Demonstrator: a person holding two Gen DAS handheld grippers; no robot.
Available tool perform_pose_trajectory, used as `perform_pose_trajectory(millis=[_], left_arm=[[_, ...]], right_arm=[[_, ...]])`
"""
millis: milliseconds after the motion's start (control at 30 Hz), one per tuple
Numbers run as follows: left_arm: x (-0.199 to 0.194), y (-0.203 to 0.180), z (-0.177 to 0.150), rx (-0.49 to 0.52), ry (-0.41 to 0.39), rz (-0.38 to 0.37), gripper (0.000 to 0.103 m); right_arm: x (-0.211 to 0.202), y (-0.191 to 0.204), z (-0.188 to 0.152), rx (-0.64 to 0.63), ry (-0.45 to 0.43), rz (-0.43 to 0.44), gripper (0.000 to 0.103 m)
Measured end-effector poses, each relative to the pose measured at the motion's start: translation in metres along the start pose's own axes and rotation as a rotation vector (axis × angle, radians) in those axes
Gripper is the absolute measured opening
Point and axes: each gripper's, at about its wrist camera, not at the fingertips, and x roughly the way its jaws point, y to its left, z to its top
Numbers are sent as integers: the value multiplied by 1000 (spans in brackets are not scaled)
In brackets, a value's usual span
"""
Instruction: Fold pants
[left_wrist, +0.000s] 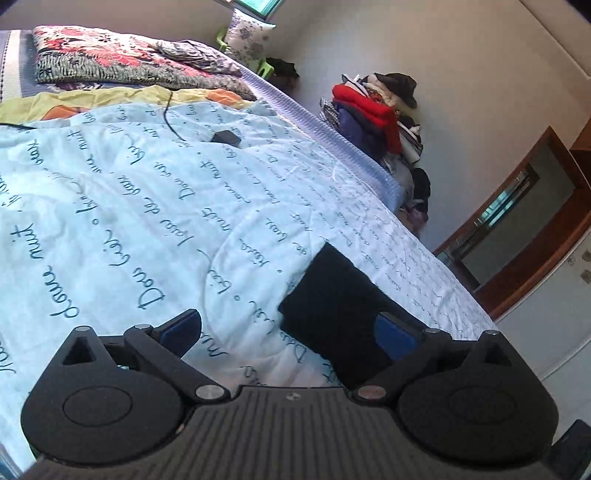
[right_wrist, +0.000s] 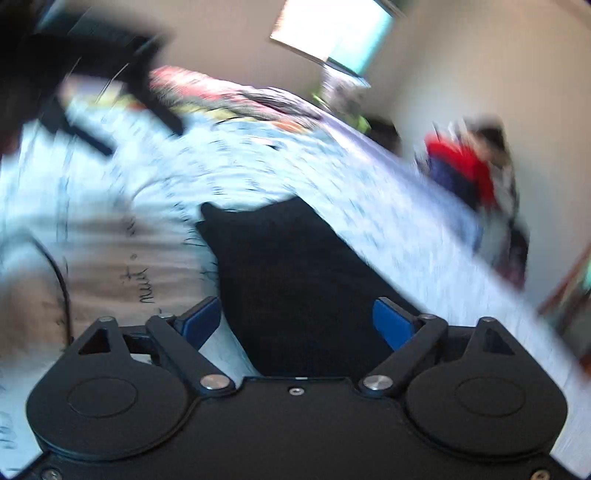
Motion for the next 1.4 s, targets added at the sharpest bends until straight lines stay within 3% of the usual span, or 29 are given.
perform_pose_trajectory(millis=[133, 300, 367, 400, 433, 467, 500, 600, 700, 800, 900, 1000, 1133, 1233, 1300, 1367, 1400], left_arm=[[-2, 21, 4, -42, -1, 17, 101], [3, 27, 9, -43, 11, 11, 101], [7, 23, 11, -29, 17, -7, 101], [10, 21, 11, -23, 22, -12, 101], [14, 19, 12, -19, 27, -16, 101], [17, 16, 13, -15, 34, -19, 101], [22, 14, 14, -12, 41, -22, 101], [31, 8, 18, -7, 68, -59, 101], [42, 0, 26, -25, 109, -115, 101], [57, -8, 36, -81, 157, -208, 102], [87, -15, 38, -161, 262, -277, 102], [111, -27, 35, -175, 311, -288, 102], [145, -32, 33, -268, 377, -346, 102], [168, -33, 34, -297, 393, -299, 98], [183, -37, 37, -252, 417, -226, 85], [197, -45, 34, -165, 477, -174, 54], [202, -48, 32, -117, 500, -144, 49]], right_arm=[[39, 27, 13, -149, 53, 12, 78], [49, 29, 18, -242, 53, -102, 77], [45, 25, 13, -247, 73, -107, 77], [50, 25, 13, -235, 77, -89, 69], [54, 25, 12, -223, 80, -66, 40], [58, 26, 12, -208, 99, -43, 17], [64, 27, 9, -185, 106, -30, 13], [62, 9, 9, -31, 103, 19, 13], [59, -33, 10, 310, 56, 119, 13], [57, -77, -14, 715, 0, 227, 12], [58, -91, -40, 937, -50, 302, 12], [55, -87, -49, 982, -100, 305, 12], [52, -84, -54, 1015, -124, 318, 13], [55, -85, -56, 1030, -128, 331, 13], [57, -86, -59, 1029, -125, 338, 13], [61, -82, -59, 1007, -108, 341, 13], [63, -78, -59, 987, -89, 340, 14]])
